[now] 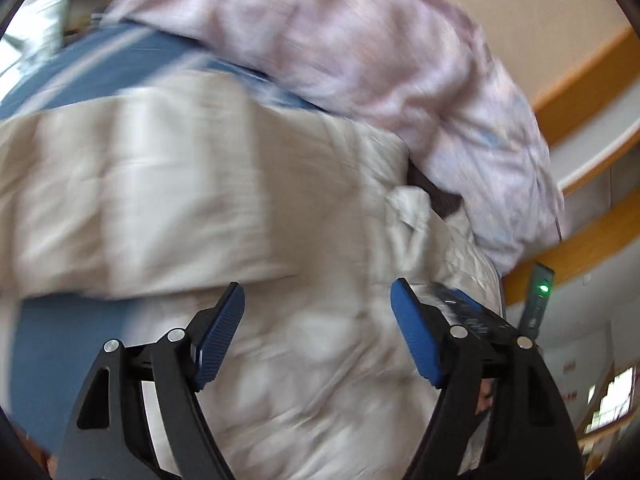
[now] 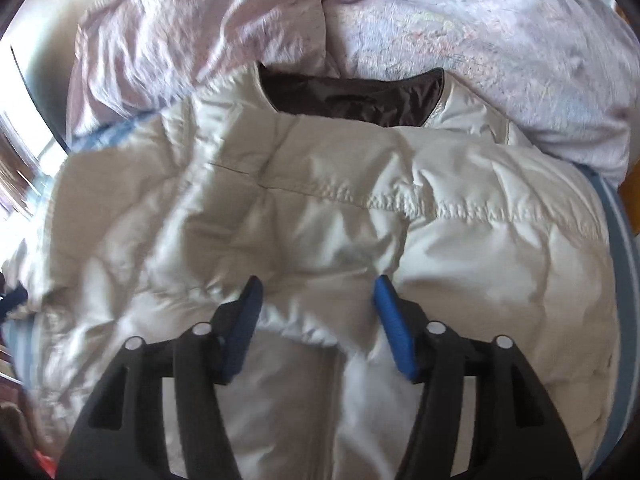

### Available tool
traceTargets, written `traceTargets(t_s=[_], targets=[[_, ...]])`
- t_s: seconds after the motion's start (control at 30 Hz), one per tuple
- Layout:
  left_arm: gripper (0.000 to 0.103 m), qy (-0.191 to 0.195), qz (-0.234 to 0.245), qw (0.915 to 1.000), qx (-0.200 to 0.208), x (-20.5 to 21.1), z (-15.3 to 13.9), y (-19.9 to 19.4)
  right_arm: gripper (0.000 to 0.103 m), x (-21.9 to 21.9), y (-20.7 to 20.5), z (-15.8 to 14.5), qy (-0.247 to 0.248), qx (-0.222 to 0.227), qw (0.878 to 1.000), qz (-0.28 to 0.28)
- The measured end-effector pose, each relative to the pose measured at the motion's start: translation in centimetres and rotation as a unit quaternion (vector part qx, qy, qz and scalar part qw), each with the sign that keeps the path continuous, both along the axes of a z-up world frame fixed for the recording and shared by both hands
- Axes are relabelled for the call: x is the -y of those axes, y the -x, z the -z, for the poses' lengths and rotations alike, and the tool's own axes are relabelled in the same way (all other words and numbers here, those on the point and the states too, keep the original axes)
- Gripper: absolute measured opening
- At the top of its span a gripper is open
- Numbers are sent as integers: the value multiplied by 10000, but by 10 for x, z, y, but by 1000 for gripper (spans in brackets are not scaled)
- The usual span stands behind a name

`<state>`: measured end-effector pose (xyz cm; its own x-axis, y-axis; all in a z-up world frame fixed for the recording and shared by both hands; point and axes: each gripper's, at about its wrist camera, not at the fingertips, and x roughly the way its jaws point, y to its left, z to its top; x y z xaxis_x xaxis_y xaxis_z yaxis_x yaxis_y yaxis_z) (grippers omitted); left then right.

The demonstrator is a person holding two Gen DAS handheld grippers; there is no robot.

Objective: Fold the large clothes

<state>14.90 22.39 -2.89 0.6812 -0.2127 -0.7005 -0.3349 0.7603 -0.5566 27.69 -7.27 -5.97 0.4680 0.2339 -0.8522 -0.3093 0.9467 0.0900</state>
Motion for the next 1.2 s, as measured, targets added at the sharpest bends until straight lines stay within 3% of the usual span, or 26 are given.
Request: traceTargets(t_s=[0.07,0.2,0.47,0.87,0.93,1.07,1.2], targets=[[76,3,-555,9984,-60,-32,2,41,65,0,8,-7,-165,9,9998,-55],[76,376,-1581,9866,-122,-86,19,110,67,-2,21,-19,-539,-67,9984,-167],[75,770,-2829,9559,-157,-131,46,146,67,-10,47,-32,-661,-17,9969,-432],[57,1354,-3673,9201,176,-165,71,145,67,6,49,-34,-713,36,9972,-220],[52,1348,-3721,9182,167,-168,71,144,67,7,50,-33,-708,36,9972,-245],[22,1328,-3821,9143,189,-174,70,146,67,7,52,-32,-698,51,9973,-228],[12,1103,-3747,9195,450,-173,47,144,67,11,53,-31,-710,76,9972,-239]])
